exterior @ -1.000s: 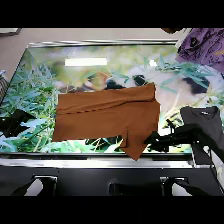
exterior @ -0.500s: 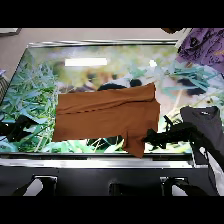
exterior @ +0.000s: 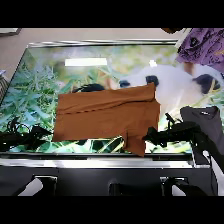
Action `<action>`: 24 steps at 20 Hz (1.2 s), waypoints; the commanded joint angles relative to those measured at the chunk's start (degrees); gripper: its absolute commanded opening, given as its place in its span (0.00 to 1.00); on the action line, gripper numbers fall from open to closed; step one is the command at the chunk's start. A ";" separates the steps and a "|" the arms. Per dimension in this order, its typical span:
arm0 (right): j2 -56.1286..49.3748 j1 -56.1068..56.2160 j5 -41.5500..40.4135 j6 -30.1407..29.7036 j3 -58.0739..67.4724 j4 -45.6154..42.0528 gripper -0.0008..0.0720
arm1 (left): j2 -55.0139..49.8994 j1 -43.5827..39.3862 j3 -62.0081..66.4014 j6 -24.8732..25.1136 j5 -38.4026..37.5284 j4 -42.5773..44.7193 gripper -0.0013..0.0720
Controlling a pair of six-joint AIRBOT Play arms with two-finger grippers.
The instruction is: Fold the clothes and pants, and hang the long-sleeved shirts on hangers.
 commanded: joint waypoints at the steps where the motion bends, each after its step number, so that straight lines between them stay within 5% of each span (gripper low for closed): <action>1: 0.31 0.04 -0.11 0.79 0.07 0.09 0.05 | -2.43 0.11 -0.85 2.10 1.31 -0.96 0.84; 9: 0.31 0.04 -0.98 1.22 0.07 0.11 0.05 | -8.66 -1.09 -0.85 2.10 2.86 -1.01 0.83; 10: 0.31 0.04 -1.09 1.22 0.07 0.09 0.05 | -8.90 -1.84 -0.85 2.08 3.37 -1.01 0.78; 11: 0.31 0.04 -1.14 1.20 0.07 0.09 0.05 | -8.96 -2.78 -0.85 2.08 3.78 -1.01 0.52; 12: 0.31 0.04 -1.14 1.20 0.07 0.07 0.05 | -9.03 -3.76 -0.85 2.08 4.31 -1.01 0.40; 16: 0.33 0.04 -1.25 1.20 0.07 0.09 0.05 | -9.57 -8.04 -0.85 0.31 7.10 -1.01 0.36; 18: 1.27 0.04 -1.46 1.20 0.07 0.04 0.05 | -9.49 -9.09 -0.81 0.50 6.19 -1.05 0.03; 24: 13.27 0.04 -4.46 7.02 0.11 -5.95 0.04 | 0.50 -9.03 0.00 -8.20 1.51 -0.66 0.03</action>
